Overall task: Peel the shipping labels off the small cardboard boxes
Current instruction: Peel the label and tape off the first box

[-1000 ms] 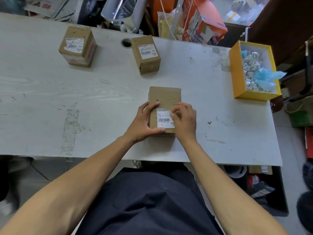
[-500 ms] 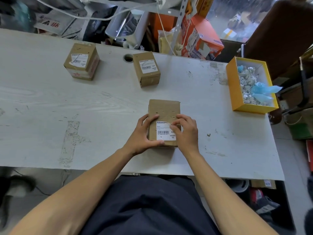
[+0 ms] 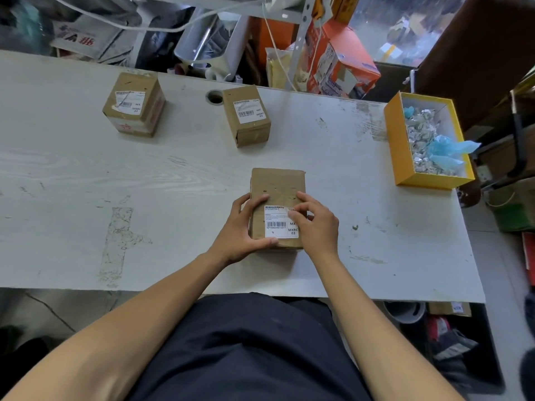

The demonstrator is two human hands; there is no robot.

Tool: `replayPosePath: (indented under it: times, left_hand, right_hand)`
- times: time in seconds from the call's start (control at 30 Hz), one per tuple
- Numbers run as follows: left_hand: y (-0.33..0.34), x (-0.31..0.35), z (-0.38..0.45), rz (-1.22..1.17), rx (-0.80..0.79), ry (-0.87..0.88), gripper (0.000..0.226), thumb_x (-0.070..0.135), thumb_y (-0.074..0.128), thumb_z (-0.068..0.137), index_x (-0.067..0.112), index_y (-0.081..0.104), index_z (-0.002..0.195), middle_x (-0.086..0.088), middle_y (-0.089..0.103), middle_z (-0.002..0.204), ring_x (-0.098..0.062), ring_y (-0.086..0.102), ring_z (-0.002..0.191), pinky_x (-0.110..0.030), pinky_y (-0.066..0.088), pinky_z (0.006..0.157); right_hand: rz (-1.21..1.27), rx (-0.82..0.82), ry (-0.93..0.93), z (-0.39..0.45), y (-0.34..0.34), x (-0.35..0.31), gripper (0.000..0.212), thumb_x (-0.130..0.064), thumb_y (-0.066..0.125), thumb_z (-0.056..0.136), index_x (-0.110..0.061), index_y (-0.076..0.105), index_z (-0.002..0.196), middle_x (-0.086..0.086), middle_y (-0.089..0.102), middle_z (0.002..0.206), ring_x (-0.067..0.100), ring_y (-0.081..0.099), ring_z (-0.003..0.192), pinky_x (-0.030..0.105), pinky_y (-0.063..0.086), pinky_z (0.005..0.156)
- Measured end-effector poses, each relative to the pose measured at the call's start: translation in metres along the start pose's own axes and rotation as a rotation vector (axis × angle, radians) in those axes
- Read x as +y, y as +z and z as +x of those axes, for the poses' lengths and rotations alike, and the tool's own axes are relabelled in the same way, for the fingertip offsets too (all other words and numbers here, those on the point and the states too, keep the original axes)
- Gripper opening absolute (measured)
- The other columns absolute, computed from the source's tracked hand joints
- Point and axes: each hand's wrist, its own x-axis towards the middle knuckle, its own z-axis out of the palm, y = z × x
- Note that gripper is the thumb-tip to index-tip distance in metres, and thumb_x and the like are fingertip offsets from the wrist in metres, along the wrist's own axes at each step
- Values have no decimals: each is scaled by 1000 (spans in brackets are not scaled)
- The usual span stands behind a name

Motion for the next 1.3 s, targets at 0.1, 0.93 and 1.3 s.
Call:
replayPosePath:
  times: [0.1, 0.93, 1.3]
  left_hand:
    - [0, 2, 0, 6, 0, 2, 93, 58, 82, 62, 59, 31, 140, 8, 25, 149, -11, 39, 135, -43, 47, 107]
    - [-4, 1, -2, 30, -27, -48, 75, 67, 63, 73, 59, 32, 141, 12, 21, 152, -12, 42, 132, -44, 53, 98]
    - [-3, 3, -3, 35, -13, -35, 72, 67, 61, 74, 63, 30, 139, 10, 23, 152, -8, 41, 132, -32, 45, 105]
  right_hand:
    - [39, 2, 30, -1, -2, -5, 14, -18, 73, 83, -26, 69, 71, -19, 64, 125, 7, 59, 113, 38, 52, 92]
    - [80, 0, 46, -7, -2, -12, 19, -17, 72, 84, -21, 65, 66, -16, 63, 128, 8, 60, 113, 29, 49, 92]
    - [81, -35, 64, -7, -8, -14, 16, -17, 72, 84, -22, 68, 69, -16, 62, 129, 3, 58, 109, 1, 42, 71]
